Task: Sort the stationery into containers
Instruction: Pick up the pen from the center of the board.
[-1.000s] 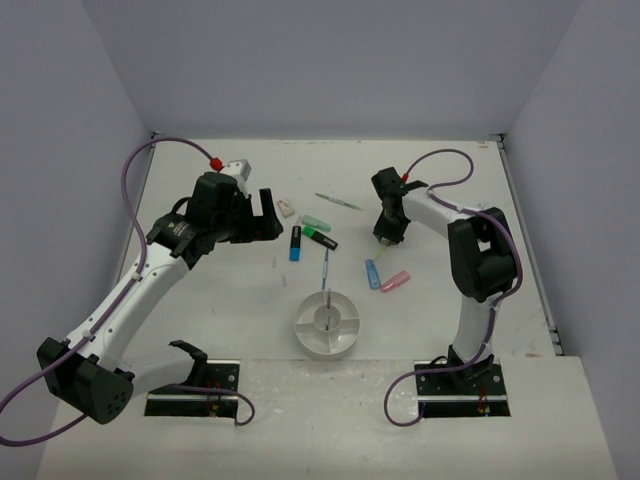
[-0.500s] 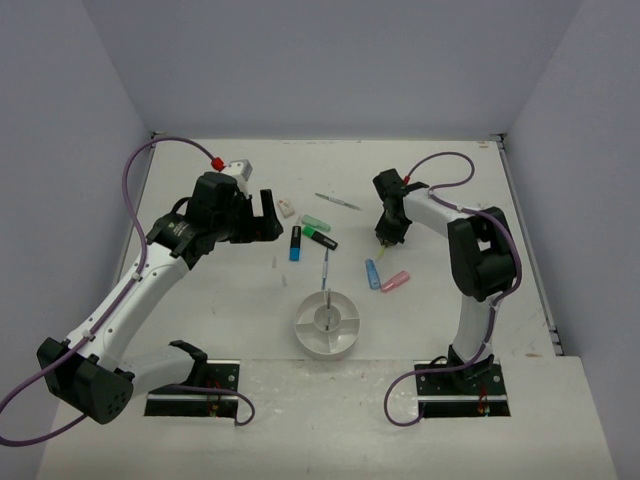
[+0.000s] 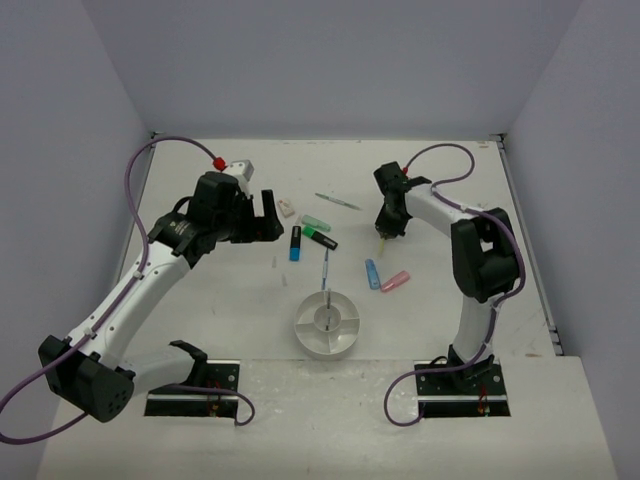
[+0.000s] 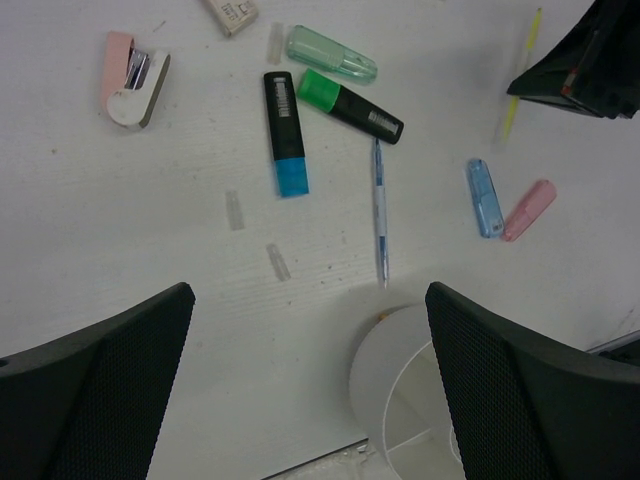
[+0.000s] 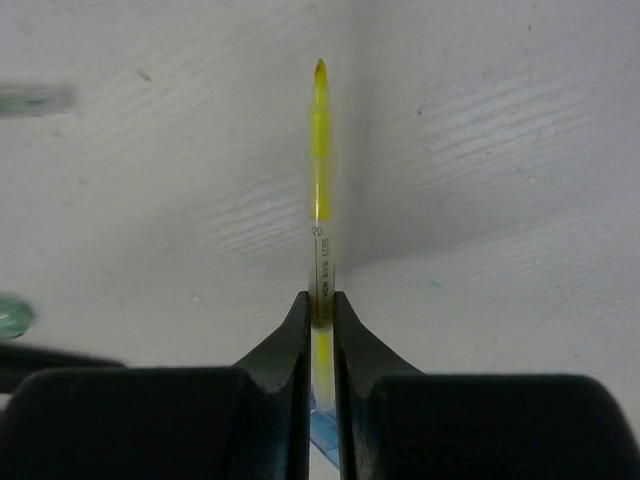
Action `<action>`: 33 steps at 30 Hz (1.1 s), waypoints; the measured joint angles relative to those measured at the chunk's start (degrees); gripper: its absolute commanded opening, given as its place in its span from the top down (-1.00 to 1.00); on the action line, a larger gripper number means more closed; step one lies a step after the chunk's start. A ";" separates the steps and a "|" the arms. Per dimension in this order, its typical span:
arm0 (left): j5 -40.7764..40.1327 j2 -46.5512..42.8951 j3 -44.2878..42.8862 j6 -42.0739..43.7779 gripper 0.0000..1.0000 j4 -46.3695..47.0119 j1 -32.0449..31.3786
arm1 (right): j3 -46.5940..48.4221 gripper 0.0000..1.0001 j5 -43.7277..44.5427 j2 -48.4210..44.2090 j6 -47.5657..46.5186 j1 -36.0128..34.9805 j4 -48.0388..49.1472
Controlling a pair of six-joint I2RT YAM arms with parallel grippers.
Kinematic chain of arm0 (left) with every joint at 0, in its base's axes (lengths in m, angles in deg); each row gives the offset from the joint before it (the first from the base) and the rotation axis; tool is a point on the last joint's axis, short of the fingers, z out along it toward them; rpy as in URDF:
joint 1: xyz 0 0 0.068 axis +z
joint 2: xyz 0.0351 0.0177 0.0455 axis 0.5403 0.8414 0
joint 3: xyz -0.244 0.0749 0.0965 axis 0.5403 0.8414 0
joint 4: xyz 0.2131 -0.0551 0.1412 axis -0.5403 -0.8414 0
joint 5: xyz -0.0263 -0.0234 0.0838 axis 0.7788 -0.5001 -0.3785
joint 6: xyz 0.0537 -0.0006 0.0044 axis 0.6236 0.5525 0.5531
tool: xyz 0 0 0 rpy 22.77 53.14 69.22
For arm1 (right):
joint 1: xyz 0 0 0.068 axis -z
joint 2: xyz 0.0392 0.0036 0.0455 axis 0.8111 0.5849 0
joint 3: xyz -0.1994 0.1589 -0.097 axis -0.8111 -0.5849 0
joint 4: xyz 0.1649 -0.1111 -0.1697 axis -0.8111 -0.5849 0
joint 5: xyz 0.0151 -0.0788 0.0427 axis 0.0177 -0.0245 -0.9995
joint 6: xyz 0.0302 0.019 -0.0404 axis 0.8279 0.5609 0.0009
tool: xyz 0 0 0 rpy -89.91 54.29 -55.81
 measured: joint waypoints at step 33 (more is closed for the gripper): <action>-9.80 34.19 -1.23 -6.43 0.31 2.34 -1.29 | 1.98 1.00 -12.76 -45.03 -20.26 -8.67 -12.61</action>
